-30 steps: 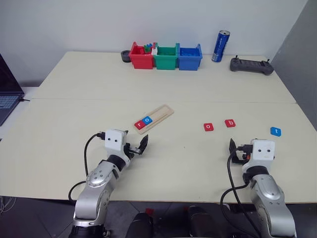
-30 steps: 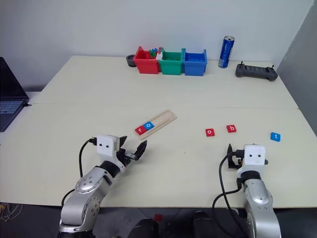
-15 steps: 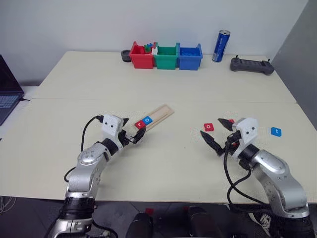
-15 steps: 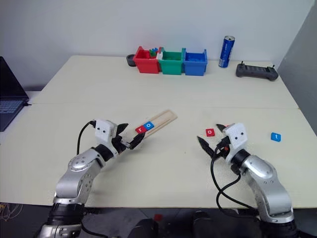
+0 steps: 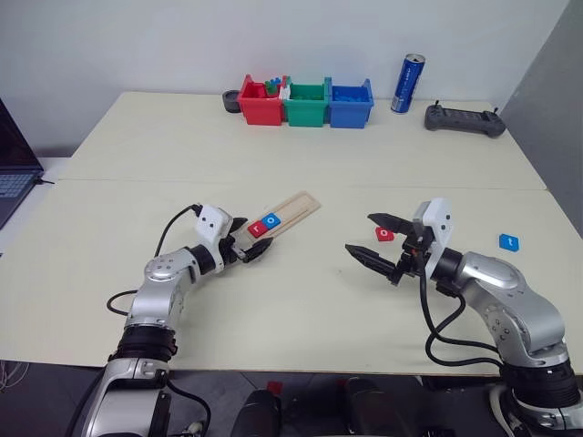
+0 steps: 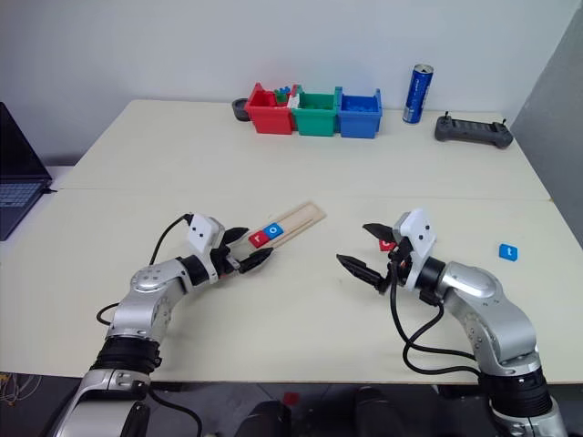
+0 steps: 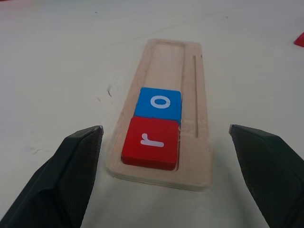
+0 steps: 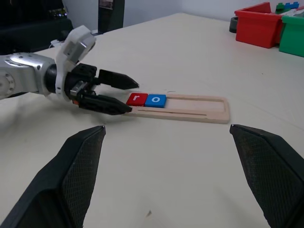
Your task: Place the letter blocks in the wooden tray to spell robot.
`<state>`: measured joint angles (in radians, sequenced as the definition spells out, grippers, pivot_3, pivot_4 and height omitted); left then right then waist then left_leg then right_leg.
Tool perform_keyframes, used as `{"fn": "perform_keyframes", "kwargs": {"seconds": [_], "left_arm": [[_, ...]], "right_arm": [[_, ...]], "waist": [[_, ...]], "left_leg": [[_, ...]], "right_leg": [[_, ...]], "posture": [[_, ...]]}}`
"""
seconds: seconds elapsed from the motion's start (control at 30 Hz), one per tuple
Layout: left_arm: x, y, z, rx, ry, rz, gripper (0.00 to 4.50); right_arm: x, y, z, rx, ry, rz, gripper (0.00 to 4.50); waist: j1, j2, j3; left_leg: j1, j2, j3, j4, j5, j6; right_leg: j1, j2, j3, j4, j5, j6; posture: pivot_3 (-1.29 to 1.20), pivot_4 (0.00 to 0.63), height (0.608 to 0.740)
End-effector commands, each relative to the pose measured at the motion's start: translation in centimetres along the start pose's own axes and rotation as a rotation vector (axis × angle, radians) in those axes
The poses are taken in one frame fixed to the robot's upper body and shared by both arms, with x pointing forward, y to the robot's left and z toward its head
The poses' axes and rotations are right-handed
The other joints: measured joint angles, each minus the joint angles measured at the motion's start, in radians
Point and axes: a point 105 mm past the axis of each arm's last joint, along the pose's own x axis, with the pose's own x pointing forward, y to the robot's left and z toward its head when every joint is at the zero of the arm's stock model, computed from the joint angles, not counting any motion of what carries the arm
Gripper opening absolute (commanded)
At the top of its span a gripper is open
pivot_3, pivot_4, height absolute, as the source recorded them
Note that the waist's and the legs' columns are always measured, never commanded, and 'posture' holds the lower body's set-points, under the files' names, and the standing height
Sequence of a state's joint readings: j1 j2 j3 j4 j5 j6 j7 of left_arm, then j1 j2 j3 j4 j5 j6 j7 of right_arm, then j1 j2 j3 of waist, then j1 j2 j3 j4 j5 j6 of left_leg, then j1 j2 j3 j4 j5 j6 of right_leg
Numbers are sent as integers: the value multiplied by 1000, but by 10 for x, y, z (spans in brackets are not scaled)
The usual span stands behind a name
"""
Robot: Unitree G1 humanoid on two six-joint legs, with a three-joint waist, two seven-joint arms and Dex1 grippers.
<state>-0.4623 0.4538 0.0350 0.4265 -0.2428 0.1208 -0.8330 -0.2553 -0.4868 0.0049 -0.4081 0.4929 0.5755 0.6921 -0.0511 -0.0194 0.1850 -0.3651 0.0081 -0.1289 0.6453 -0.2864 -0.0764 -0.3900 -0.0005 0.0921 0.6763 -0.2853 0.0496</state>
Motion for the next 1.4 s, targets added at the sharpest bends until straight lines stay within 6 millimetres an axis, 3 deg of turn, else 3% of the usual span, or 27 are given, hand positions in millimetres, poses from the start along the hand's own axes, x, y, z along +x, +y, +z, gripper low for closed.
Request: {"fn": "perform_keyframes", "kwargs": {"seconds": [0.03, 0.57, 1.07, 1.4], "left_arm": [[7, -2, 11, 42, -21, -51, 4500], [20, 10, 8, 92, -4, -55, 4500], [21, 19, -7, 59, 36, -58, 4500], [25, 13, -14, 67, 58, -104, 4500]], "right_arm": [[1, 6, 12, -26, -48, 0, 4473], [-1, 7, 16, -11, -64, -55, 4473], [0, 2, 22, -11, -81, -79, 4473], [4, 2, 24, -9, -92, -77, 4473]], "waist": [[0, 0, 0], [-2, 0, 0], [-3, 0, 0], [-5, 0, 0]], "left_leg": [[0, 0, 0, 0, 0, 0], [0, 0, -2, 0, 0, 0], [0, 0, -2, 1, 0, 0], [0, 0, -3, 1, 0, 0]], "right_leg": [[0, 0, 0, 0, 0, 0], [0, 0, -2, 0, 0, 0], [0, 0, -3, 2, 0, 0], [0, 0, -3, 3, 0, 0]], "posture": [[0, 150, 740], [0, 150, 740], [0, 150, 740], [0, 150, 740]]}}
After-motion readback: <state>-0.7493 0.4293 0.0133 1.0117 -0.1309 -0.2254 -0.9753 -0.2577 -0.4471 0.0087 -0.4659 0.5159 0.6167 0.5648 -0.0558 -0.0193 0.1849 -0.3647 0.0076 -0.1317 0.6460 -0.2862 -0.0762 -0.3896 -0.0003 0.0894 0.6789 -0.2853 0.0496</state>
